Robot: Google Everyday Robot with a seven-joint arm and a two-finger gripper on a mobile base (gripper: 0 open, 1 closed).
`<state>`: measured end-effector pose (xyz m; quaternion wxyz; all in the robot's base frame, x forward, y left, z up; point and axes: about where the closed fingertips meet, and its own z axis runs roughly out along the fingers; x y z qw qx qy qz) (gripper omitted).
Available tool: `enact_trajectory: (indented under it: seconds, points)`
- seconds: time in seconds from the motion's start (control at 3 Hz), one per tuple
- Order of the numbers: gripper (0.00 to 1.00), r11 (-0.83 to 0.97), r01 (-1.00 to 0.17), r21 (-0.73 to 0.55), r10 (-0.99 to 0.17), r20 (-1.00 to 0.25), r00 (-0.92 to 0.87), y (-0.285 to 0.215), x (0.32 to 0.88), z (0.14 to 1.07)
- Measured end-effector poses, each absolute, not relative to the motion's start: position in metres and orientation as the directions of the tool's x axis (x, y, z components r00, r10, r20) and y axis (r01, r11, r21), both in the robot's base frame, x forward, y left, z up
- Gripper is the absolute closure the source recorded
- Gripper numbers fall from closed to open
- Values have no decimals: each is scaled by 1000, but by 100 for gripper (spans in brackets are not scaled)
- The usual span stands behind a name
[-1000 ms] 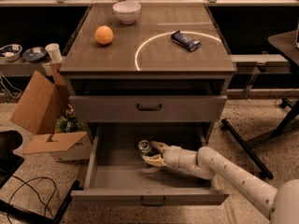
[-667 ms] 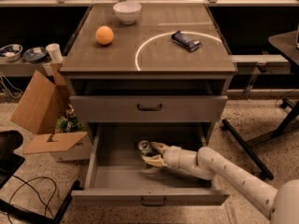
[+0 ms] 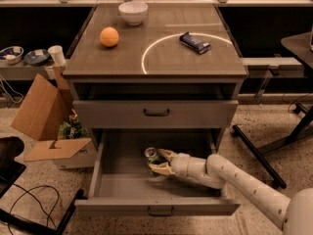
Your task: Pick green can from middle drawer and place on counter
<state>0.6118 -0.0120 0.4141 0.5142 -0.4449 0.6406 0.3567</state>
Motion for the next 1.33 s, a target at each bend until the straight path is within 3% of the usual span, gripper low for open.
enact_trajectory:
  seconds: [0.67,1.0,1.33]
  points:
    - [34,349,-937,0,-203,-976,-75,-12,612,414]
    - [28,345,-939,-6,-213,-974,-72,-12,609,414]
    - [58,350,-937,0,-235,-968,-88,-16,601,411]
